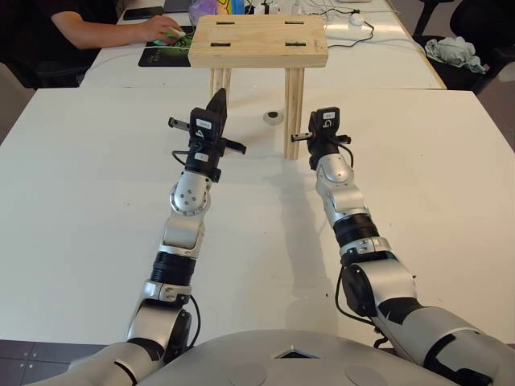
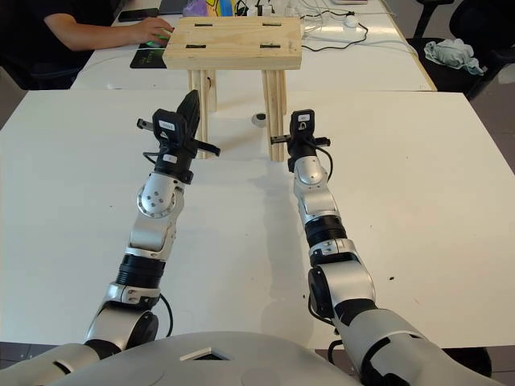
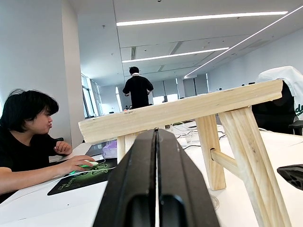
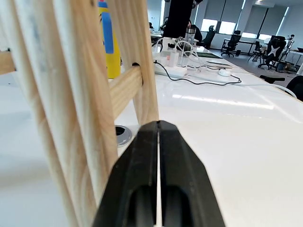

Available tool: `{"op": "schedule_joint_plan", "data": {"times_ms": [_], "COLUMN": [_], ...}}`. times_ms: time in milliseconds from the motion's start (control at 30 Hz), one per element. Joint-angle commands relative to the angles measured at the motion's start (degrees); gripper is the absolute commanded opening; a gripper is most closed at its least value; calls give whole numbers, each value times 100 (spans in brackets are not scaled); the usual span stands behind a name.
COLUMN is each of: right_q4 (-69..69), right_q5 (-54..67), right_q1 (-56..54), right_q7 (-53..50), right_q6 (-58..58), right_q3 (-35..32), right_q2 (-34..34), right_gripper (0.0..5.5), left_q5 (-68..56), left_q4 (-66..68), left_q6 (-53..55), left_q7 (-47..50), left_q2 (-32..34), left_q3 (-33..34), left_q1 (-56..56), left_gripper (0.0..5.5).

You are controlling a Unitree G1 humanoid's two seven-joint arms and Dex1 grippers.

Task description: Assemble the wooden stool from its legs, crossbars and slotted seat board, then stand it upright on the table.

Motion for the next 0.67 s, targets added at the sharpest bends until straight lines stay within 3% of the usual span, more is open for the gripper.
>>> {"op": "schedule_joint_plan", "data": {"times_ms": [33,667], "right_q4": [-149,-106], "right_q5": [-31,-12], "right_q1": [12,26], "right_q7": [99,130], "right_q6": [-55,-67], "right_q3": [82,69], "right_q2": [25,72], "right_gripper": [4,4], "left_q5": [124,161], "left_q4": [102,164], "left_q6": [148,236], "left_q7": [189,160], "left_q2": [-1,41], "left_q3": [96,63], "left_q1": [-60,-100], "left_gripper": [0,0]}}
